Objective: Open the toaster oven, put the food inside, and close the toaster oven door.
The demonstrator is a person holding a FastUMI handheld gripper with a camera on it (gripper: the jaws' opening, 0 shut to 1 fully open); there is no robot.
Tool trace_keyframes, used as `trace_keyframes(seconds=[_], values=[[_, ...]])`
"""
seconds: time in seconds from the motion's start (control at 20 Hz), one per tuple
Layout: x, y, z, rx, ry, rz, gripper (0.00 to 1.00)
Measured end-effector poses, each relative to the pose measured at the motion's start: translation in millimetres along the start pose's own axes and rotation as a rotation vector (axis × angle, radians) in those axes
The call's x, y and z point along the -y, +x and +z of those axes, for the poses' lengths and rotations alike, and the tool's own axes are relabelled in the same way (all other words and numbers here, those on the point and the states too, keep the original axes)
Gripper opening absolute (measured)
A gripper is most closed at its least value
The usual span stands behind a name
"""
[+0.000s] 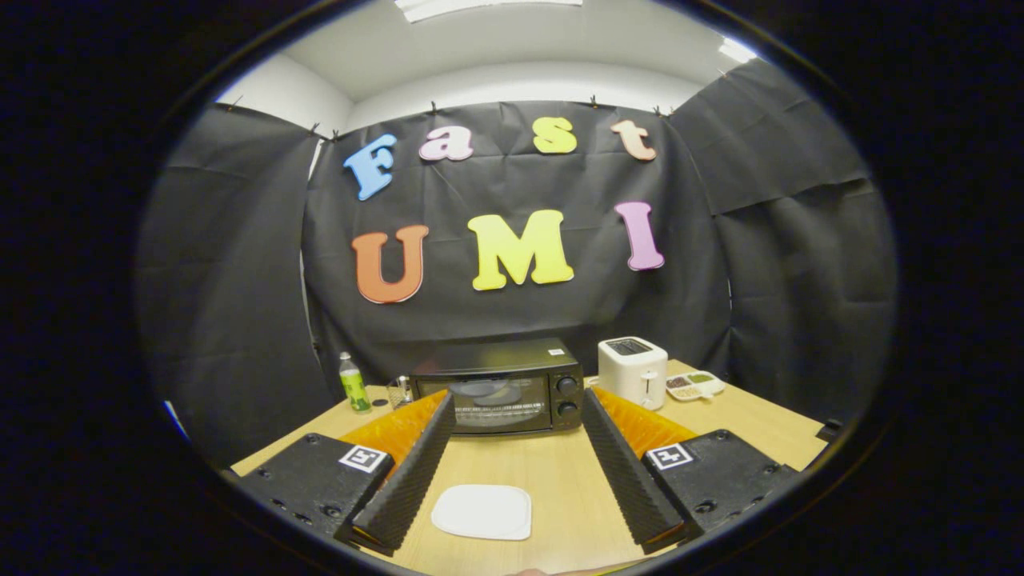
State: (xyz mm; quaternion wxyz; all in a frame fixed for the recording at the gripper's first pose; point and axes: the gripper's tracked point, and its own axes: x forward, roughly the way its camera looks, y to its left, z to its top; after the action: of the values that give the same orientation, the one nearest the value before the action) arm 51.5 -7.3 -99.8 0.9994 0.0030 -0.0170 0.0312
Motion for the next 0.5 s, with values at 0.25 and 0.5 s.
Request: trace_keyframes(seconds=[0.25, 0.5], values=[[-4.1, -7.7, 5.2, 0.024, -0.021, 0.030, 1.00], [13.1, -14.3, -4.1, 0.023, -0.029, 0.022, 1.00]])
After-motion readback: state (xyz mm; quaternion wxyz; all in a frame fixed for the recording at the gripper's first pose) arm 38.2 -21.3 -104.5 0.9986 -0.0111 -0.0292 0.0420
